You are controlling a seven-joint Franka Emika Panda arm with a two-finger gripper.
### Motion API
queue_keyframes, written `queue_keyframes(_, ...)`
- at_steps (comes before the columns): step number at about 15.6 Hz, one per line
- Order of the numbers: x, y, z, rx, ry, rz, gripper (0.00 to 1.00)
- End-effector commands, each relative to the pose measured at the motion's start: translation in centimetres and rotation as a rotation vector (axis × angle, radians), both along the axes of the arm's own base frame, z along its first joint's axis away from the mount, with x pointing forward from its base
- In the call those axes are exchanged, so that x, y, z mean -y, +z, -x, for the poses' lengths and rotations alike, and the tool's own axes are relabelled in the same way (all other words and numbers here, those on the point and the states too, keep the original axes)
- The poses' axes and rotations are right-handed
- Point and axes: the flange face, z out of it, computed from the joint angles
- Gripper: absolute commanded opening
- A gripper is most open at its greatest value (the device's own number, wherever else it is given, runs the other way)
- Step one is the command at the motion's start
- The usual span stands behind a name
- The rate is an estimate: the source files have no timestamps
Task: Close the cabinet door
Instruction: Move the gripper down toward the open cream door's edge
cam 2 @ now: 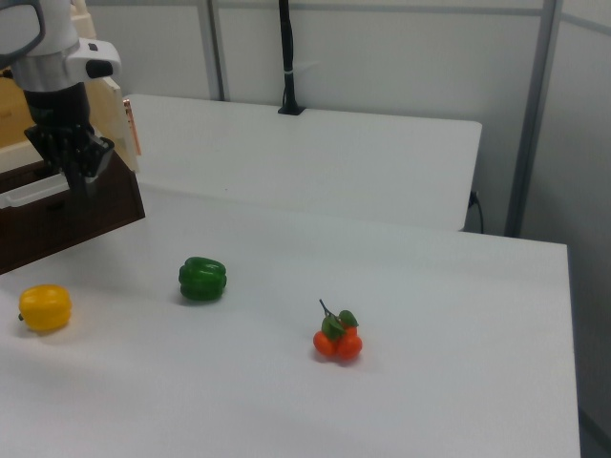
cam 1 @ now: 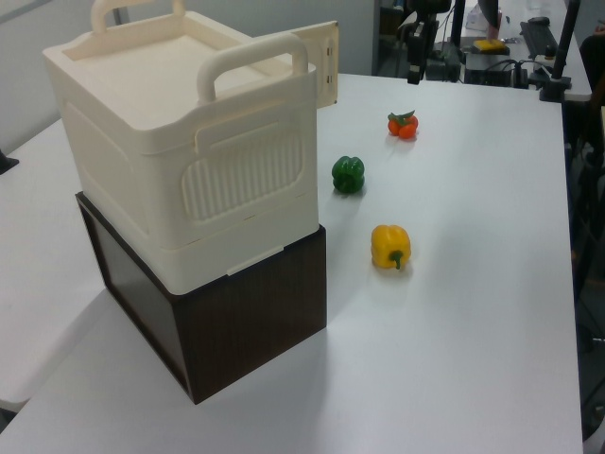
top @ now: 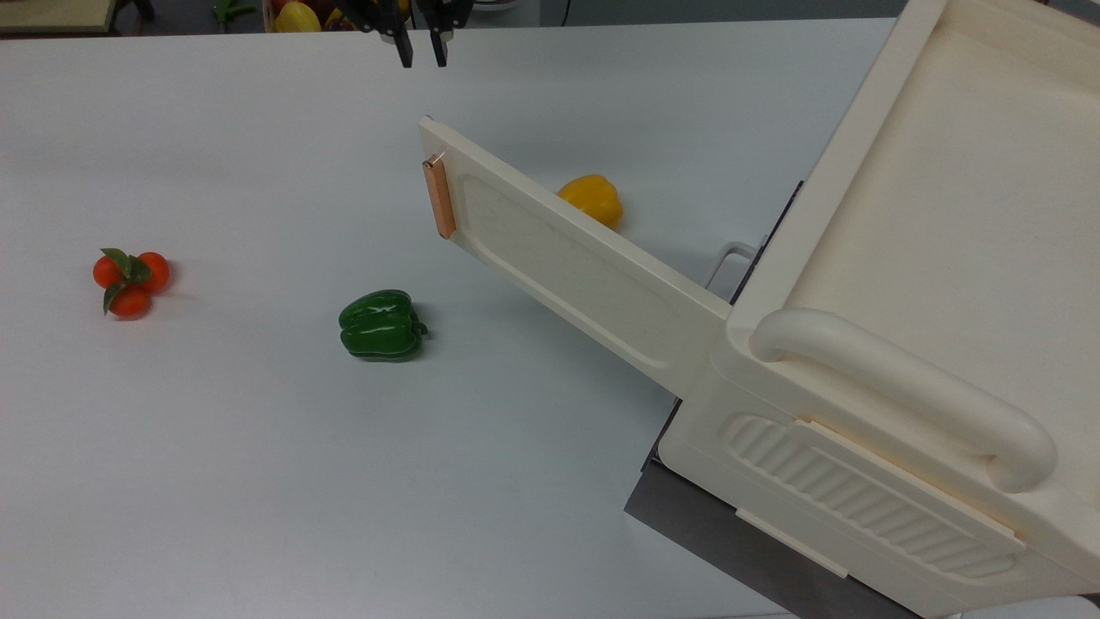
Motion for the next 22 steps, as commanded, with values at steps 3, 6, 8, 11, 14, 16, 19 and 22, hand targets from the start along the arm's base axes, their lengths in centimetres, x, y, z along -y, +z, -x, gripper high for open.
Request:
queue_keyframes(3, 1.0, 0.4, -1.4, 0.087, -0.031, -0.009, 0.0)
queue_keyframes(6, 4.8, 1.5, -2.4, 0.199, -0.138, -0.099, 0.0)
queue_keyframes(8, 6.0, 1.5, -3.3, 0.258, -0.185, -0.145, 0.0)
queue_keyframes(11, 7.4, 2.0, -5.2, 0.334, -0.281, -0.209, 0.0)
queue_keyframes(14, 7.8, 1.7, -7.2, 0.41, -0.385, -0.284, 0.0)
queue_keyframes(16, 7.9, 1.1, -8.3, 0.455, -0.464, -0.318, 0.0)
queue_keyframes(19, 7.2, 0.4, -10.2, 0.503, -0.519, -0.337, 0.0)
queue_keyframes(22, 5.6, -0.5, -11.8, 0.51, -0.509, -0.351, 0.0)
